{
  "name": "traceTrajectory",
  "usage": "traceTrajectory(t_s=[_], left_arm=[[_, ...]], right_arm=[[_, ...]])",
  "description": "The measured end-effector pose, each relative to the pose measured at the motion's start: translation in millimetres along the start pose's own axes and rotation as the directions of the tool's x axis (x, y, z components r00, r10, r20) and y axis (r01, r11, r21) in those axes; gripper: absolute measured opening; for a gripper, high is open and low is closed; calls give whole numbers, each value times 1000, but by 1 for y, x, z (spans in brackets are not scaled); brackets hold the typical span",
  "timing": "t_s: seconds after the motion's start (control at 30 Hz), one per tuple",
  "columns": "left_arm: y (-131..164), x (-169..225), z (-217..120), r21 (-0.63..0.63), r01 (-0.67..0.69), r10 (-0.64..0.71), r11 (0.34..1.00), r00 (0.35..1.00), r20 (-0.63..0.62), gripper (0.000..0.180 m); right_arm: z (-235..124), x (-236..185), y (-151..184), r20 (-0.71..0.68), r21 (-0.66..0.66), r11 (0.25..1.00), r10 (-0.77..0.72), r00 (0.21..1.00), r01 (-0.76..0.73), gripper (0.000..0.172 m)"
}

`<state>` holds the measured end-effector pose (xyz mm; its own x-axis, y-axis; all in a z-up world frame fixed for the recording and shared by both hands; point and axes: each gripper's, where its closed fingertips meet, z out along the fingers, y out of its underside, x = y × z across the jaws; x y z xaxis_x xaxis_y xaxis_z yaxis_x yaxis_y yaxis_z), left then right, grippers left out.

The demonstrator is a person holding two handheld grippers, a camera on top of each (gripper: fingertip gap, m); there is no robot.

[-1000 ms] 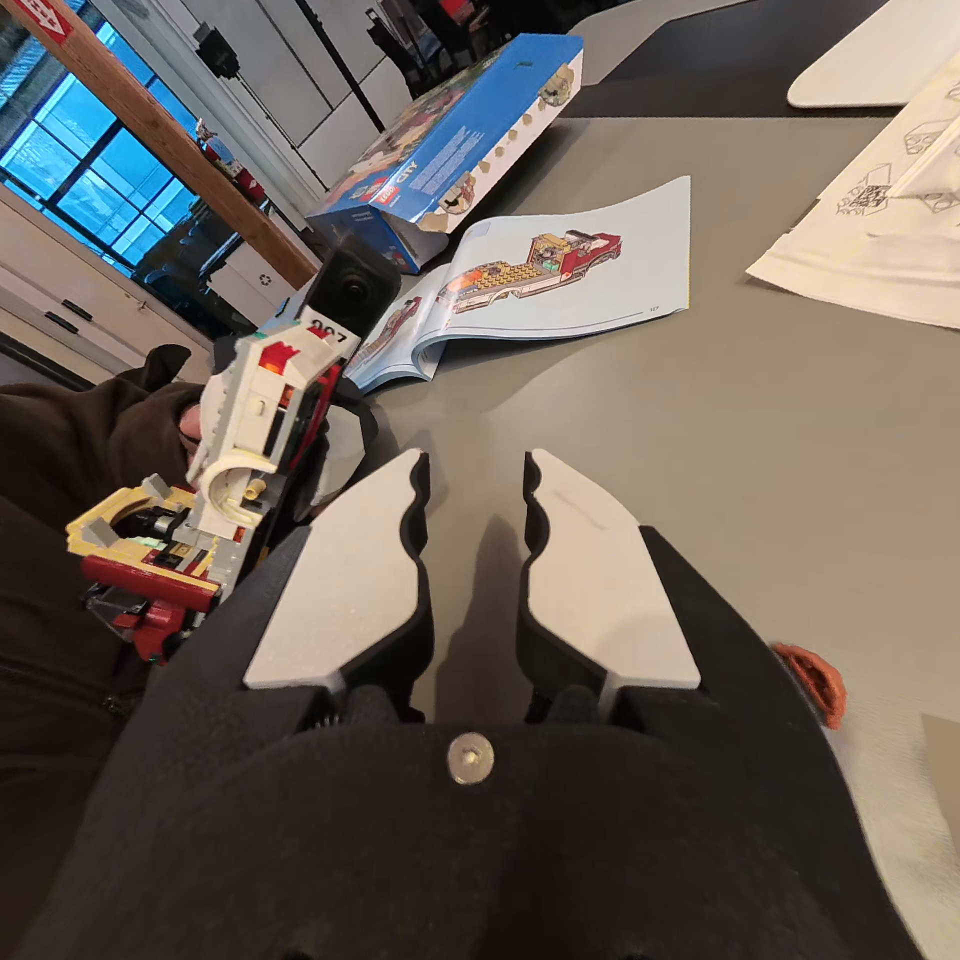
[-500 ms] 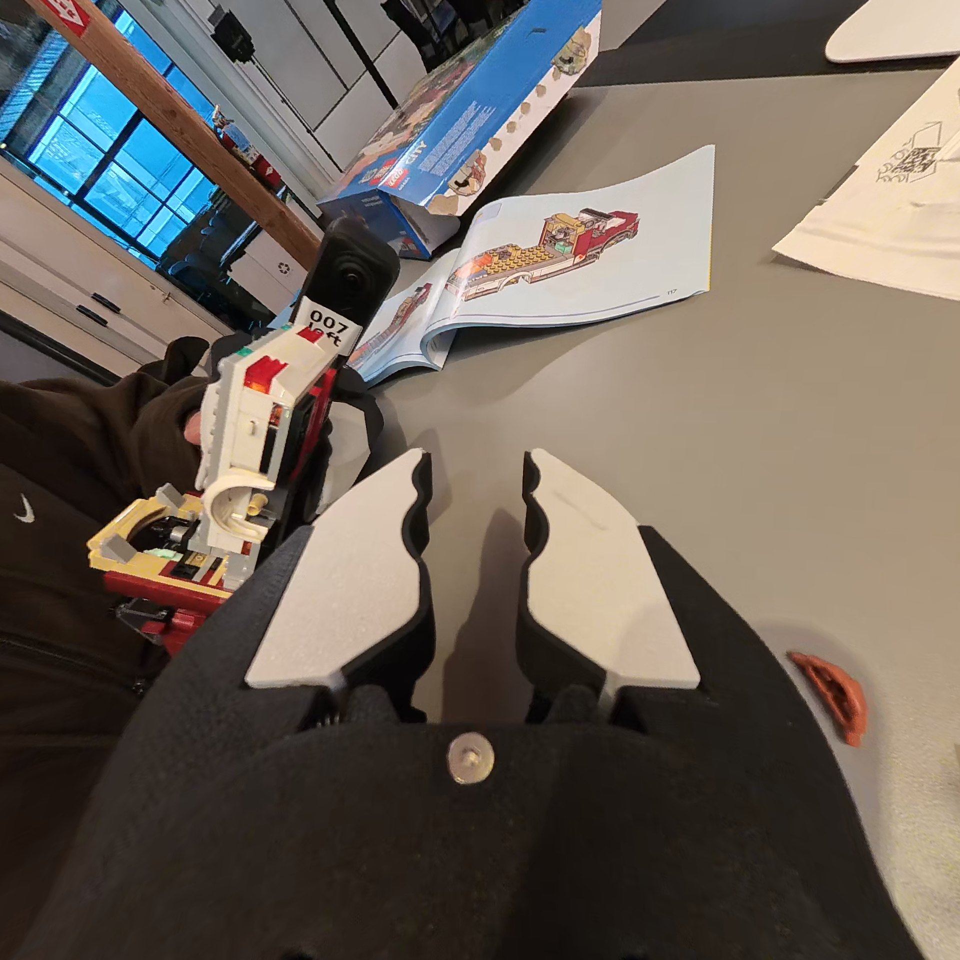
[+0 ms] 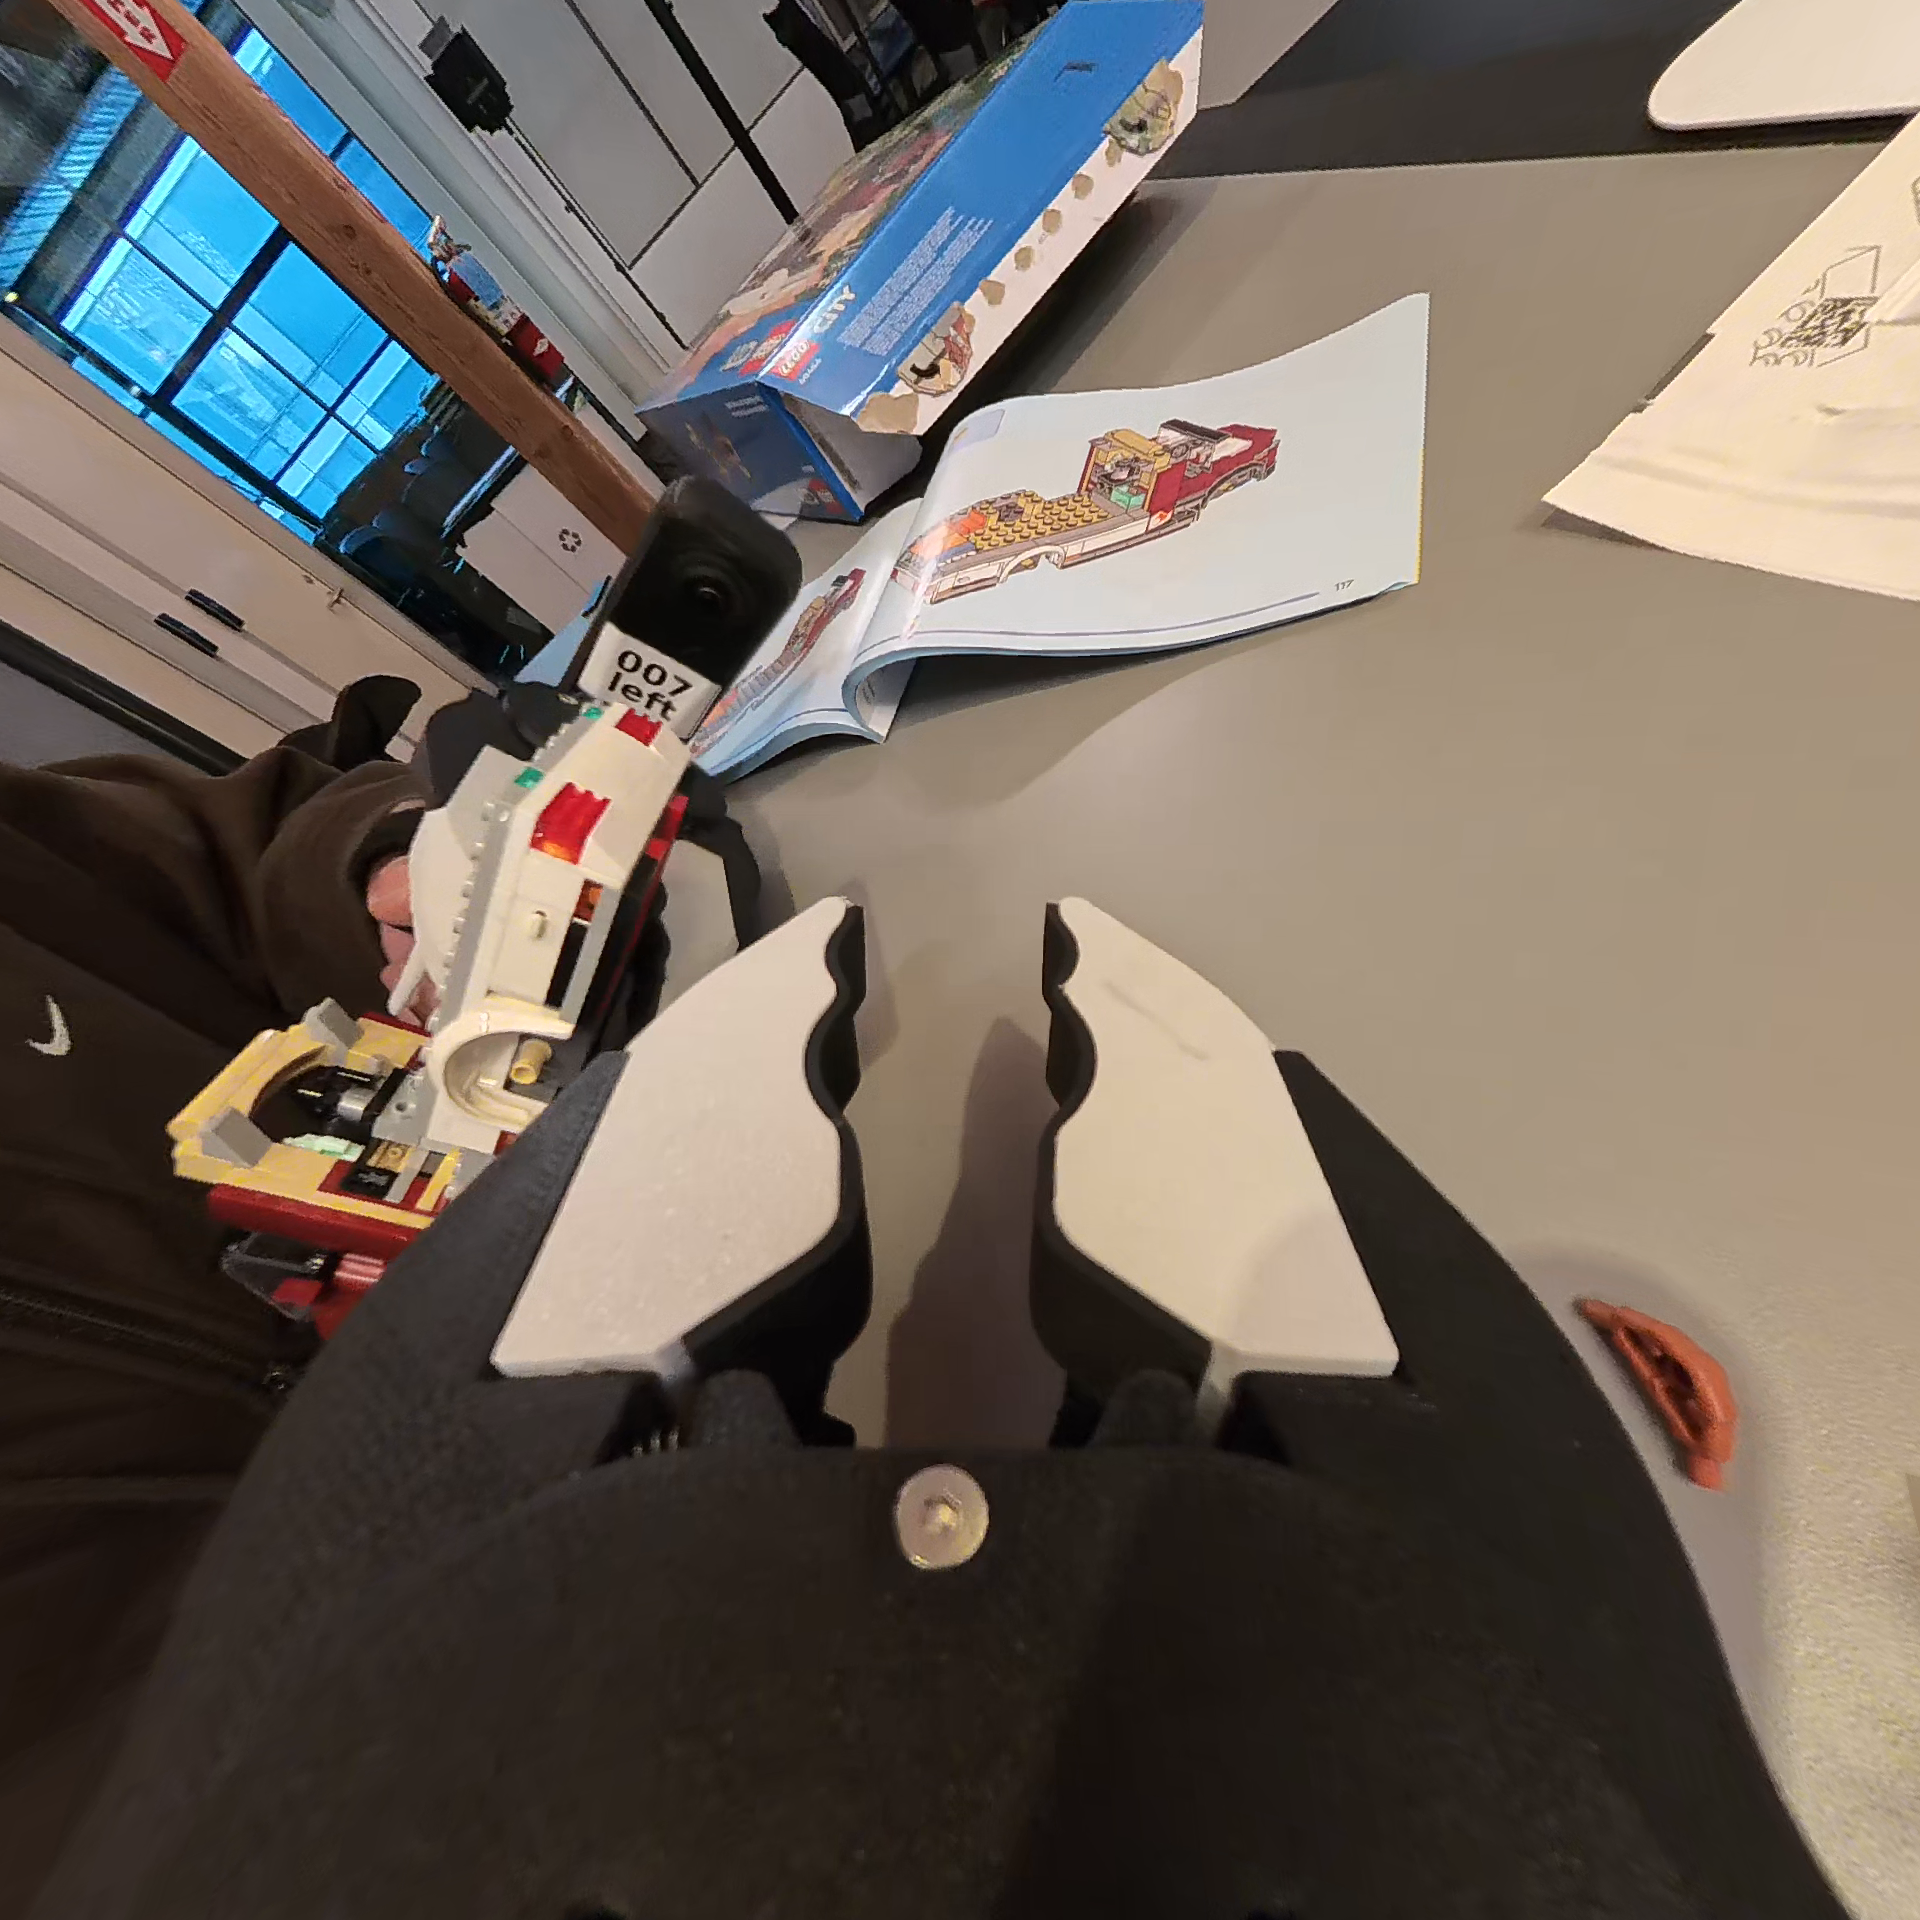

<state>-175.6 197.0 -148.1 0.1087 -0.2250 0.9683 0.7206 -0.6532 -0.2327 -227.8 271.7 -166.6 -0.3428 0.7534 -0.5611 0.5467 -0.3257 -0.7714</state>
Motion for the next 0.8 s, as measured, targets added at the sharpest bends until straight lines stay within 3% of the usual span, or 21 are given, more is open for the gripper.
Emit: traceTrajectory(t_s=[0.33, 0.5, 0.63, 0.8], left_arm=[[4, -3, 4, 19, 42, -42, 999, 999, 8, 32], [2, -7, 3, 41, 51, -52, 998, 998, 29, 33], [4, -8, 5, 28, 40, -41, 999, 998, 42, 33], [6, -8, 6, 19, 34, -35, 999, 998, 48, 33]], right_arm=[[0, 0, 1, 8, -9, 1000, 10, 1000, -10, 34], [-8, -4, 13, -30, -91, 996, -14, 999, 12, 41], [-38, -21, 32, -88, -197, 976, -107, 990, 88, 41], [-91, -52, 87, -123, -412, 892, -254, 959, 184, 37]])
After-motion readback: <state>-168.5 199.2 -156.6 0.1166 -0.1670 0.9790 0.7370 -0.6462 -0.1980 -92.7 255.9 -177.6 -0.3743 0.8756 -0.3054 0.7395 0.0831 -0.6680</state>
